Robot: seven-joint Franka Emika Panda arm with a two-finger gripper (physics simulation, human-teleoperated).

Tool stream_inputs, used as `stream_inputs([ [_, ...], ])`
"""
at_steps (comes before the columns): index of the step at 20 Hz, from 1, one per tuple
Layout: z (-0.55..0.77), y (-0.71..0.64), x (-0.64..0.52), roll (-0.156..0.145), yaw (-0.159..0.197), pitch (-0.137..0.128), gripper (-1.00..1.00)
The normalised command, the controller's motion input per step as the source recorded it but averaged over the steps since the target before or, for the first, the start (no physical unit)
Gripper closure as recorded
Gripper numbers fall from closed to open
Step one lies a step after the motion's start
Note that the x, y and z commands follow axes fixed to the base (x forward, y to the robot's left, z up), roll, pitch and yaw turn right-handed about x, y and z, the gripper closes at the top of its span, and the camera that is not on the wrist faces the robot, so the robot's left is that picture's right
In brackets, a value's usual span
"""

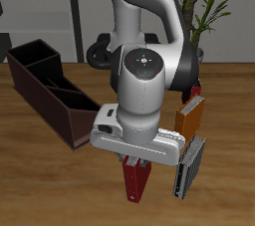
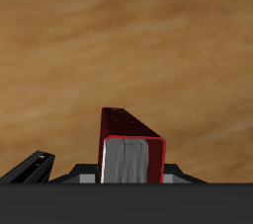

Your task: Place the right red book into the right desk caddy's back compartment

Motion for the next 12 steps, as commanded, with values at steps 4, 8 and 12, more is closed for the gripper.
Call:
stream_inputs([
  [4, 0.47, -0.16, -0.25, -0.03, 0.039, -0.081, 1.0],
  [8, 0.44, -0.26, -0.37, -0.043, 0.039, -0.097, 1.0],
  [12, 0.3, -0.36, -0.29, -0.056, -0.009, -0.037, 1.0],
])
